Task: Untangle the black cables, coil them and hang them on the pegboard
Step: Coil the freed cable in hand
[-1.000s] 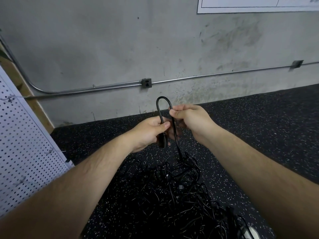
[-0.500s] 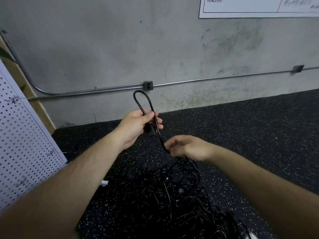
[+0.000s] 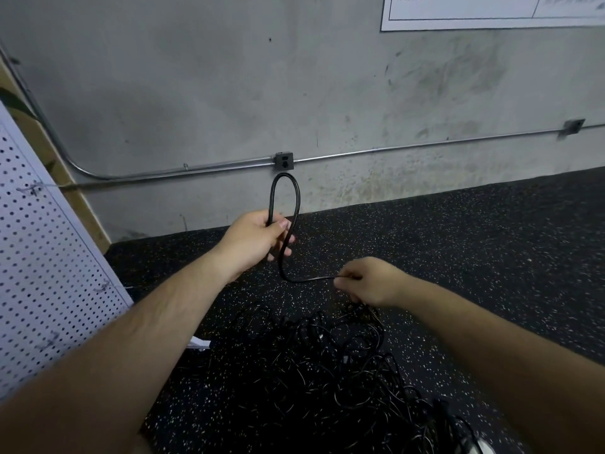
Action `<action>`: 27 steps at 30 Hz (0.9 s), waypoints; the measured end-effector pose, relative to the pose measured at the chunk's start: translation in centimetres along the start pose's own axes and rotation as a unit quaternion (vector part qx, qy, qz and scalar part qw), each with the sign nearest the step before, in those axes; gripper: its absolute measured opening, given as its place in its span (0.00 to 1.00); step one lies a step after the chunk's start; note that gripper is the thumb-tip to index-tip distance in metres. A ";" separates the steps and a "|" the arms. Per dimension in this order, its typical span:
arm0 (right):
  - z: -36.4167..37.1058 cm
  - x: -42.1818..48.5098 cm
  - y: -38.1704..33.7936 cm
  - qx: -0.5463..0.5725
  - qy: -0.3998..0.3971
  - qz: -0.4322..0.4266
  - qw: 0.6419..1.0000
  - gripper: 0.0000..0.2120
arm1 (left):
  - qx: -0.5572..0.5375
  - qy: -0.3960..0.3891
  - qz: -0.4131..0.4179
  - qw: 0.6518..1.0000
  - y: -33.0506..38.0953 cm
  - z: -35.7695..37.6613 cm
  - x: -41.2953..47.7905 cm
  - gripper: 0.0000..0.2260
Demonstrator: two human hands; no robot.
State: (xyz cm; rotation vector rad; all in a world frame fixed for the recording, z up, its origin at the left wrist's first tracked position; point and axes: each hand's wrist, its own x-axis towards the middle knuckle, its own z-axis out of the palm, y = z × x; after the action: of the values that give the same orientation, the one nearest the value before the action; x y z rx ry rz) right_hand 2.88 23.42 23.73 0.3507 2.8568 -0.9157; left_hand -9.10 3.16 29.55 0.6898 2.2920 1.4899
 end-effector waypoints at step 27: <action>-3.9 -1.7 -5.0 0.074 0.232 -0.143 0.959 0.09 | 0.051 -0.197 0.058 0.977 -0.6 2.3 -0.7 0.15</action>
State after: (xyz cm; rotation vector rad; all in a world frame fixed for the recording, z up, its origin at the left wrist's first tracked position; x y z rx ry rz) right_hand 3.05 21.47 30.03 0.1841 3.3396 -1.2488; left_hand -7.48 4.39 28.09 1.0600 2.0597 1.1592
